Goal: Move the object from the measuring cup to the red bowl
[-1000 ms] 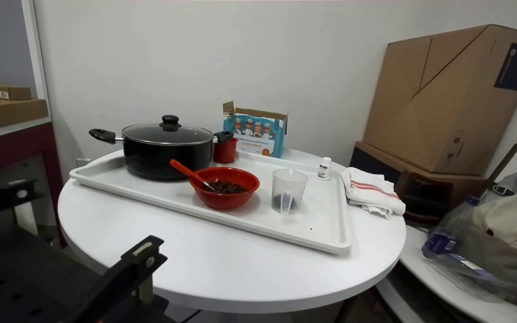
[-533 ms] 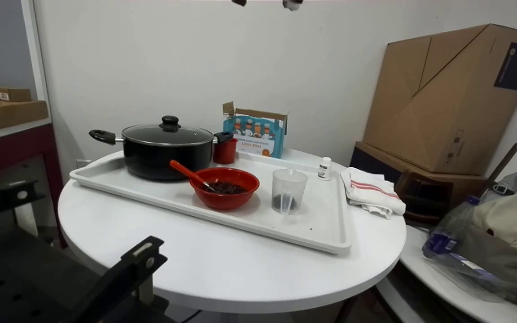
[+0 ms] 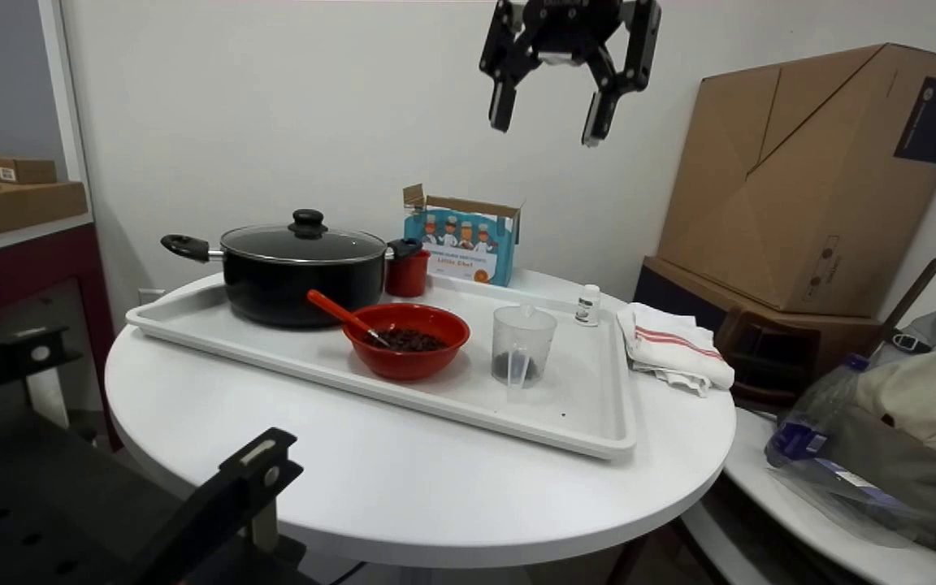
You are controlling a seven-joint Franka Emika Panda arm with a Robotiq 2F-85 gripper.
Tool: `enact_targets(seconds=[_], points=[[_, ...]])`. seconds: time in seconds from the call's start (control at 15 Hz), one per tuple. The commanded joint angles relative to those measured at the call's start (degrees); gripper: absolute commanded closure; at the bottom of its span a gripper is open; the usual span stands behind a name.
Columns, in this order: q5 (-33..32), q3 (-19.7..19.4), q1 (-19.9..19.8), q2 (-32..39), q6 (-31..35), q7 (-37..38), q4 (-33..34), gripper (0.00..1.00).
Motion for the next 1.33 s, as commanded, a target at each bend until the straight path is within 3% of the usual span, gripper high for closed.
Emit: enact_targets(seconds=[0.0, 0.27, 0.53, 1.27], points=[[-4.2, 1.8, 1.0, 13.3, 2.3, -4.7, 11.1, 0.00], [-8.1, 3.8, 1.4, 19.4, 9.4, -8.6, 14.8, 0.00], [-6.8, 6.4, 0.2, 22.0, 15.3, -14.4, 14.1, 0.00], [-7.2, 7.8, -2.5, 23.2, 18.6, -20.3, 7.3, 0.00]])
